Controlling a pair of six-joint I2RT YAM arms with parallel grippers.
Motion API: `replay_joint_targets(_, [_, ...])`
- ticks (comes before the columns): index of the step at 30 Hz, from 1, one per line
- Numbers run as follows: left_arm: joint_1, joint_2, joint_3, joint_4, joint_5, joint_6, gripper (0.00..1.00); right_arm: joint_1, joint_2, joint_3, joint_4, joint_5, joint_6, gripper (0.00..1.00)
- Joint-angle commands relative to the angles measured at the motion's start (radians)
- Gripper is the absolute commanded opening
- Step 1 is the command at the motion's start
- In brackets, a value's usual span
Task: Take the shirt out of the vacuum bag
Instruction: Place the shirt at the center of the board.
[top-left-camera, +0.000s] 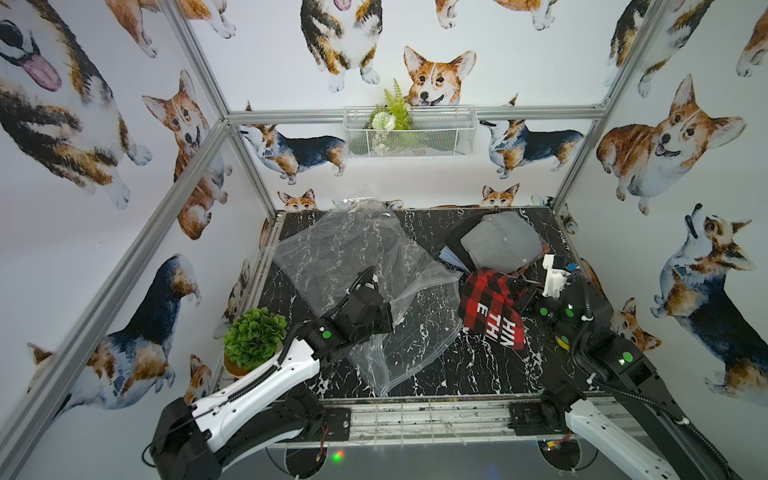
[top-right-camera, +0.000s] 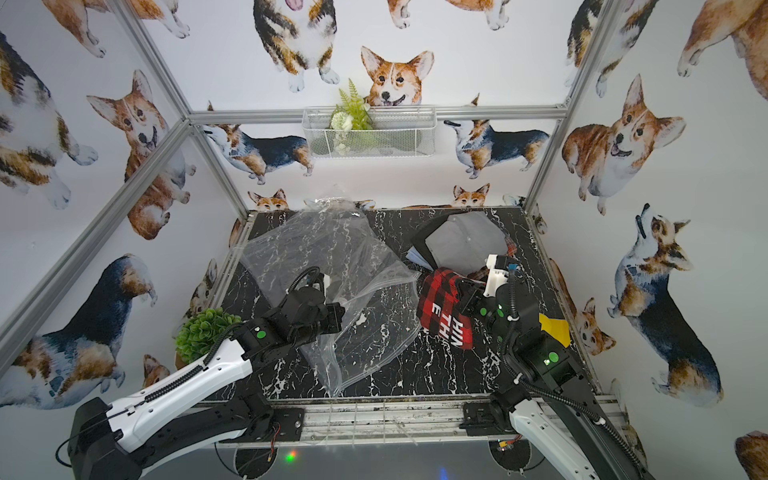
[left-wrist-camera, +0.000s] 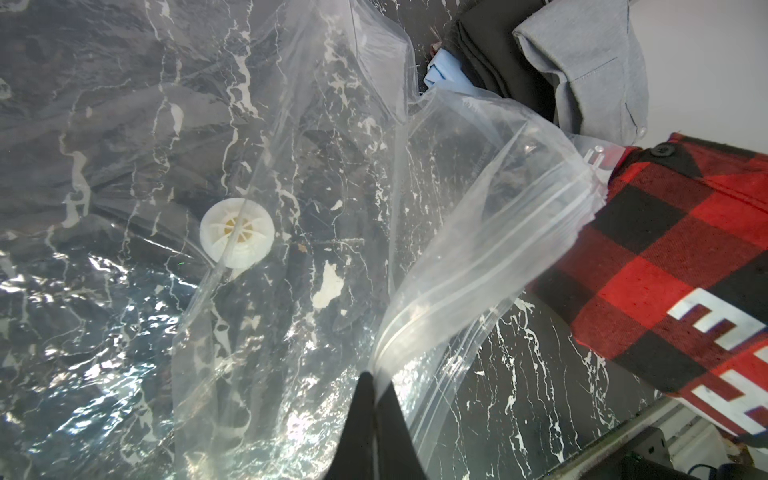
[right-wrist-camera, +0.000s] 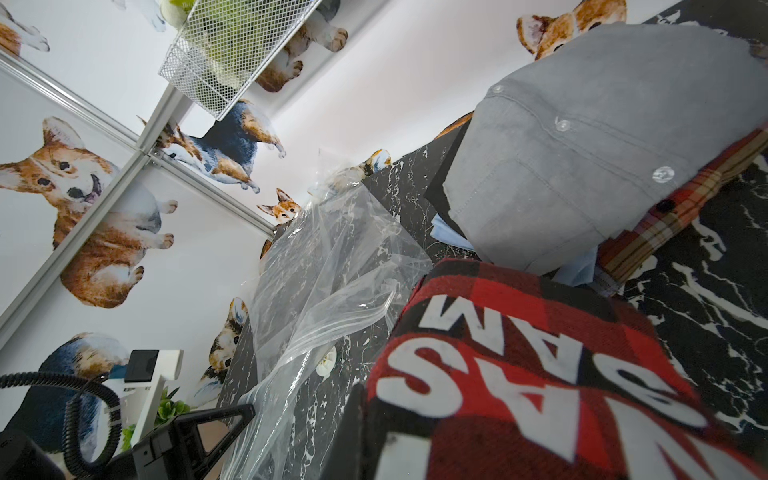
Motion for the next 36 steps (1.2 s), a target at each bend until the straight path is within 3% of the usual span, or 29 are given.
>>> replay_joint_targets(1, [-0.001, -0.009, -0.007, -0.015, -0.011, -0.008, 0.00, -0.046, 0.005, 0.035, 0.066, -0.043, -0.005, 0.00])
replay_joint_targets(7, [-0.001, -0.029, -0.018, -0.022, -0.019, -0.008, 0.00, -0.109, -0.031, 0.031, 0.030, -0.017, -0.034, 0.00])
replay_joint_targets(17, [0.000, -0.028, -0.022, -0.020, -0.012, -0.010, 0.00, -0.117, -0.121, -0.268, 0.115, -0.010, 0.044, 0.00])
replay_joint_targets(27, [0.000, -0.028, -0.024, -0.024, -0.009, -0.011, 0.00, -0.117, -0.199, -0.456, 0.122, 0.026, 0.060, 0.00])
replay_joint_targets(32, [-0.001, -0.022, -0.019, -0.023, -0.008, -0.010, 0.00, -0.118, -0.210, -0.471, 0.103, 0.042, 0.035, 0.00])
replay_joint_targets(36, [-0.001, -0.016, -0.020, -0.018, -0.005, -0.012, 0.00, -0.117, -0.138, -0.441, 0.079, 0.065, -0.038, 0.00])
